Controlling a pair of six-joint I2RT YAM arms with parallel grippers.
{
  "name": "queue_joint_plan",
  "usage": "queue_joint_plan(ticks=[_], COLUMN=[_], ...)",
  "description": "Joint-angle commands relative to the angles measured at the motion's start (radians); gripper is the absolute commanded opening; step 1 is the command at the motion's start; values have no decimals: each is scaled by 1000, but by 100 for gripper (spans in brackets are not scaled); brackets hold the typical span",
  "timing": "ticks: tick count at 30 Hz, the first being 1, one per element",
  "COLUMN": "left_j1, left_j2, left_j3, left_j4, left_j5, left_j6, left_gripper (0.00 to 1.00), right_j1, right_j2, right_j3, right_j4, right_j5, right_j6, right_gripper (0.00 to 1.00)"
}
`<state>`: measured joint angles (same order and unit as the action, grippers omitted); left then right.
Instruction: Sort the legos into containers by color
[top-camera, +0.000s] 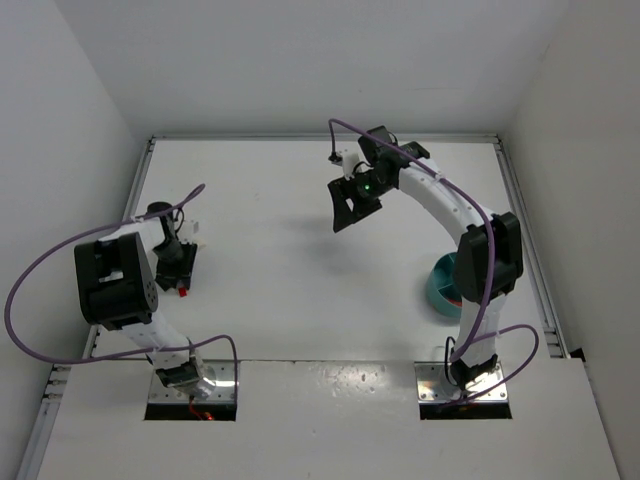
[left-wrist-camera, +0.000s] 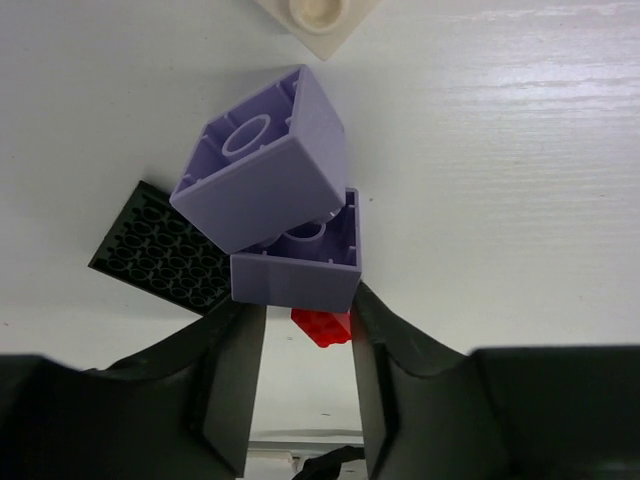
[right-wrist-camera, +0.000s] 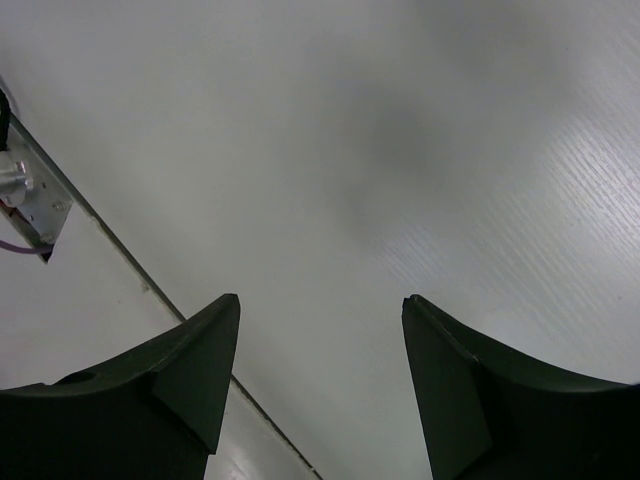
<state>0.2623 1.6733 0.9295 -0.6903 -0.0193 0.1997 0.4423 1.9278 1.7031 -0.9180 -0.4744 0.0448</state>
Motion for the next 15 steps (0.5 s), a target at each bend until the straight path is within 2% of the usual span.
queue_joint_plan(ticks=[1, 5, 15], left_j1=[-11, -11, -11], left_j2=[-38, -47, -47], left_j3=[-21, -21, -31], left_j4=[46, 26, -3], left_j5=[2, -7, -25], left_j6=[17, 26, 55], left_gripper=[46, 47, 42], right_j1=[7, 7, 7], right_j2=[-64, -64, -82], right_j3=[-10, -10, -28], right_j4=[16, 16, 25], right_j5=[-1, -1, 8], right_j6=[-13, -13, -13], right_gripper=[66, 66, 66])
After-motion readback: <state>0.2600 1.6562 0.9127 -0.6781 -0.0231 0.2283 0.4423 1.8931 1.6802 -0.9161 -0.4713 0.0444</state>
